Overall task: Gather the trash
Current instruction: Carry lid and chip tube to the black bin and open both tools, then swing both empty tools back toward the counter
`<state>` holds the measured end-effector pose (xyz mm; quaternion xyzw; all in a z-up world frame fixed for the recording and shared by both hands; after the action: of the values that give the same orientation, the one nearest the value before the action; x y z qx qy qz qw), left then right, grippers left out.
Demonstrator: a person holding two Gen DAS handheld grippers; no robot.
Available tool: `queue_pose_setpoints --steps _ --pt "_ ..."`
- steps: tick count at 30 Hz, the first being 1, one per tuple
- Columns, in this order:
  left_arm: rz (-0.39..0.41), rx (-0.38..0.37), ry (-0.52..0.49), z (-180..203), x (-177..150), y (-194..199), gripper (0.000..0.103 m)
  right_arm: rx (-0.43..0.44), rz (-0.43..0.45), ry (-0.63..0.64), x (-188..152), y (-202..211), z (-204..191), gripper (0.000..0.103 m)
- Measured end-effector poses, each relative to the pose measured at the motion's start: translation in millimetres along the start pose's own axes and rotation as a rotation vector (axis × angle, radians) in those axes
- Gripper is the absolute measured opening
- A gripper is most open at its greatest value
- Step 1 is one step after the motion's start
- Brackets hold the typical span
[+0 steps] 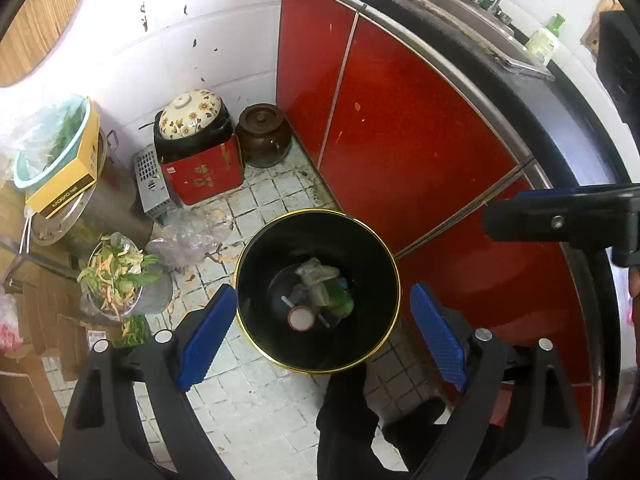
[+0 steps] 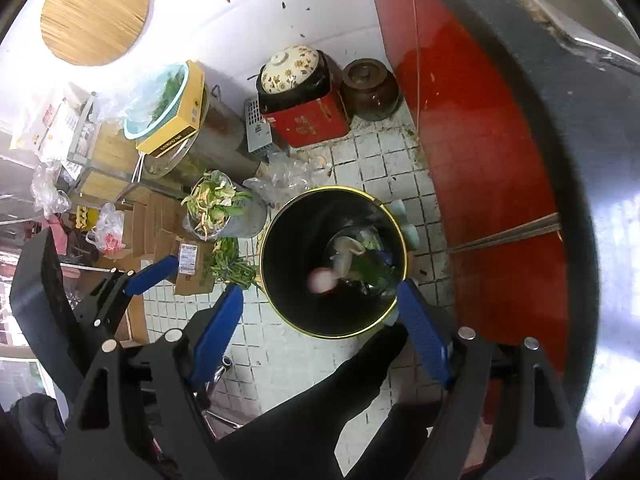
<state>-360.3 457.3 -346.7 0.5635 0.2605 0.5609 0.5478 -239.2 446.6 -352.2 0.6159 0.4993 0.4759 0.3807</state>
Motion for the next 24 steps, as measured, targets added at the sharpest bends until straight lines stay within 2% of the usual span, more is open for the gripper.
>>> queue_pose_setpoints --steps 9,13,16,20,24 --pt "0.006 0.007 -0.018 13.8 -2.9 14.2 0.087 -0.012 0.069 -0.012 -13.2 40.9 6.7 0.079" --pt "0.035 -0.002 -0.062 38.4 7.3 33.2 0.093 -0.041 0.147 -0.046 -22.6 82.8 20.2 0.084" --pt "0.059 -0.026 -0.127 71.9 14.7 50.2 0.094 -0.121 0.217 -0.089 -41.7 129.6 45.2 0.085" --pt "0.068 -0.106 -0.243 136.4 16.0 68.9 0.096 -0.260 0.312 -0.213 -92.5 198.9 93.3 0.087" --pt "0.056 -0.220 -0.444 233.5 -2.4 82.5 0.096 -0.431 0.382 -0.433 -182.2 275.4 158.6 0.087"
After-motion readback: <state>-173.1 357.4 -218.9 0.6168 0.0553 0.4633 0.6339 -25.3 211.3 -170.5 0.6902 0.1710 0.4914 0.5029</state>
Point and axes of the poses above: each gripper's, at about its wrist camera, not at the fingertips, and y roughly against the way its jaws point, z to its right, x to its top, the point moved 10 cm from there along -y, roughly the way its jaws point, and after that the axes turned 15 degrees about y, right-handed, at the moved point
